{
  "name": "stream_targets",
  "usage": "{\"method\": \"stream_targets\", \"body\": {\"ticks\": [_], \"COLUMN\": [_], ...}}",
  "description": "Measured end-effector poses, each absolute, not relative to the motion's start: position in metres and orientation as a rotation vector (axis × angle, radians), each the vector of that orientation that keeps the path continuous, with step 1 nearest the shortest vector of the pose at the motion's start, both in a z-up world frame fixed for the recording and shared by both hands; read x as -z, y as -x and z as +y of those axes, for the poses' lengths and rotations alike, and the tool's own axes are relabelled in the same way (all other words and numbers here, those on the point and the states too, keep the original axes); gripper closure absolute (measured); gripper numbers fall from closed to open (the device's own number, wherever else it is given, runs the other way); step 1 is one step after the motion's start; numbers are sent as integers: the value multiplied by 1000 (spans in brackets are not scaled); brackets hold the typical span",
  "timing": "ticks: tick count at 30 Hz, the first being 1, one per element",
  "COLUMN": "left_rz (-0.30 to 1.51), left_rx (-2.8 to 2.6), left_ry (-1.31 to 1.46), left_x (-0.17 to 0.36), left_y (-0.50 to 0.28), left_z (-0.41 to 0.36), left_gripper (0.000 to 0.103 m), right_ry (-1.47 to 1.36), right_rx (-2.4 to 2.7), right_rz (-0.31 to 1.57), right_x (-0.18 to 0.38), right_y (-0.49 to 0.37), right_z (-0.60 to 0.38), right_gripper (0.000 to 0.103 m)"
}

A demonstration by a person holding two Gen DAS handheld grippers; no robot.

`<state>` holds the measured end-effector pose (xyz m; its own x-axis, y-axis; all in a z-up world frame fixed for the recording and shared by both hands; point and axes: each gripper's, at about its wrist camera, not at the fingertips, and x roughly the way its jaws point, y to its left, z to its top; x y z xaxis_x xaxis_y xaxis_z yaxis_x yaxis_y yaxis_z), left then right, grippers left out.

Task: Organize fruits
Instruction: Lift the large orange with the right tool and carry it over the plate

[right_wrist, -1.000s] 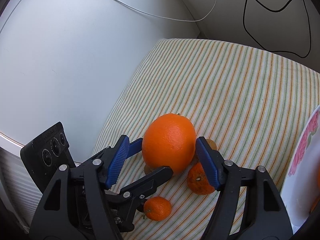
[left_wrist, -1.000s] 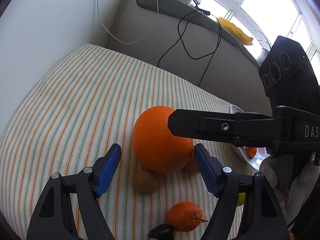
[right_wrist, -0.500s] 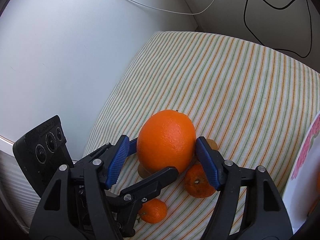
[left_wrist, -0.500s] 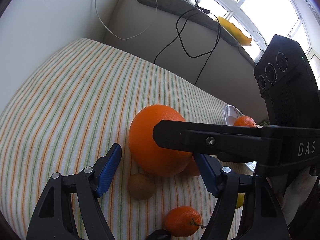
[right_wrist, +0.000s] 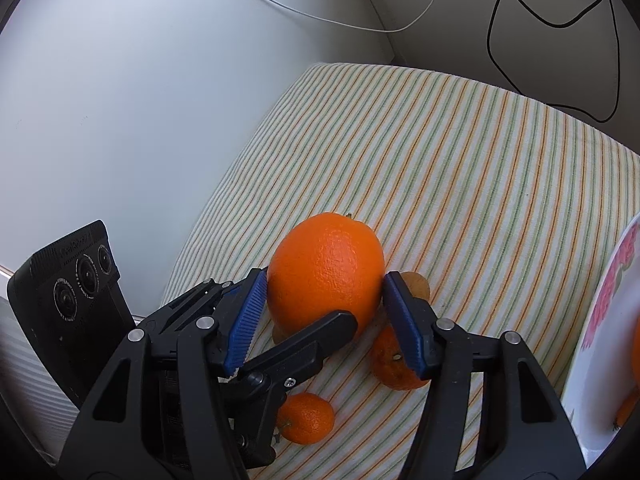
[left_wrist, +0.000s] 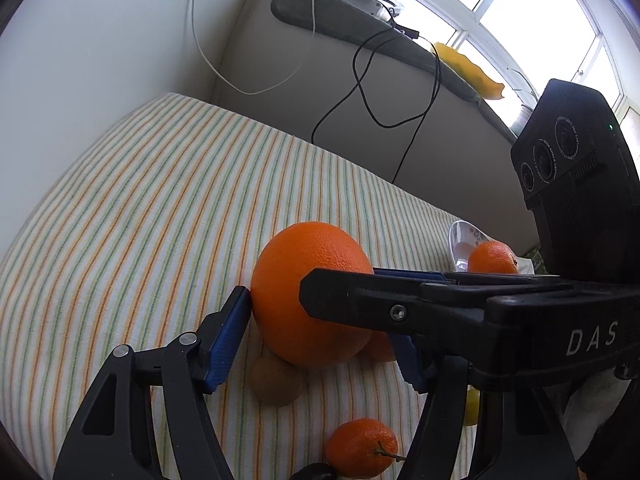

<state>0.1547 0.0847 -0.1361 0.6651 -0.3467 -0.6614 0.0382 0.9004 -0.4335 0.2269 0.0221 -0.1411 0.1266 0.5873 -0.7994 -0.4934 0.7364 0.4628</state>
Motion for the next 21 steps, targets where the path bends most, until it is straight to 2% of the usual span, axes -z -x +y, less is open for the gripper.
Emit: {"method": "stream_targets", "body": {"ticks": [21], "left_rz": [740], "left_rx": [213], "left_ry": [332], "left_x": [102], "left_y": [-136], "left_z": [64], "left_gripper": [38], "right_ry": [-143], "right_rx": [-821], "right_rz": [1147], "right_x": [110], "right_y": [-210], "right_z": [-17], "right_gripper": [40]}}
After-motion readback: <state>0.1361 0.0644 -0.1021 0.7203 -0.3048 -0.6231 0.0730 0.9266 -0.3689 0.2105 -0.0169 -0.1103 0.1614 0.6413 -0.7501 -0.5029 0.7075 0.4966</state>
